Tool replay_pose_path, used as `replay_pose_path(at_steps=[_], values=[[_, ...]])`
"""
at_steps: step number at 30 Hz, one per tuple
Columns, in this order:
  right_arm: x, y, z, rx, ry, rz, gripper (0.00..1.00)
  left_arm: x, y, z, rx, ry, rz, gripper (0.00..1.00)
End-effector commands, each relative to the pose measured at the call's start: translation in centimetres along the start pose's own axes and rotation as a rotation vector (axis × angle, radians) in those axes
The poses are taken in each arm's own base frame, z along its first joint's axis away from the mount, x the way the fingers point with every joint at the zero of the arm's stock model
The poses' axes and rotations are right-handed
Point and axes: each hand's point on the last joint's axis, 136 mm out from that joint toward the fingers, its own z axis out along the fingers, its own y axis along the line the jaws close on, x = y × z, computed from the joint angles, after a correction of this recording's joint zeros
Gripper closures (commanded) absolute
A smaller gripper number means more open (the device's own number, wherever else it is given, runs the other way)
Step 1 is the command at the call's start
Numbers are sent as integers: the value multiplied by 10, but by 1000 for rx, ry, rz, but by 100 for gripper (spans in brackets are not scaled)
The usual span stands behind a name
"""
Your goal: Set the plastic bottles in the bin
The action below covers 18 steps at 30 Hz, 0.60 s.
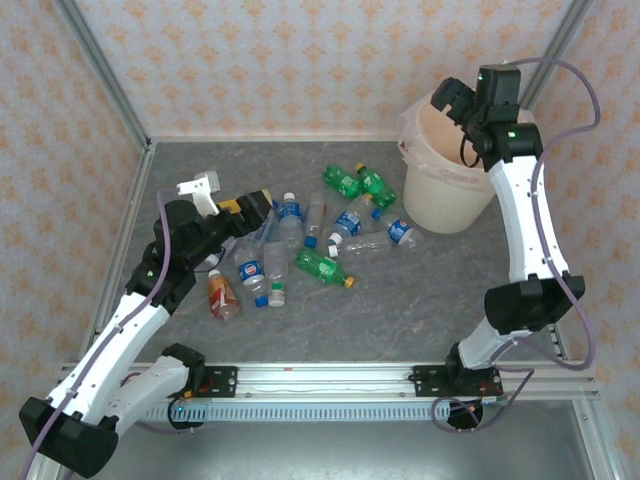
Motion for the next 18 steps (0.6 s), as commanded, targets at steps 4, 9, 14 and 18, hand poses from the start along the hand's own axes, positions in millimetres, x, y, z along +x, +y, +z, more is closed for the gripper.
replay_pose_path(at_steps=[4, 9, 14, 18], values=[[36, 44, -33, -68, 54, -148, 0, -8, -11, -1, 11, 4, 7, 1], [92, 87, -42, -146, 139, -286, 0, -5, -8, -2, -11, 16, 15, 1], [148, 111, -43, -168, 228, -453, 0, -8, -1, -11, -62, 5, 35, 1], [184, 120, -42, -145, 247, -560, 0, -10, 6, -23, -97, -28, 37, 1]])
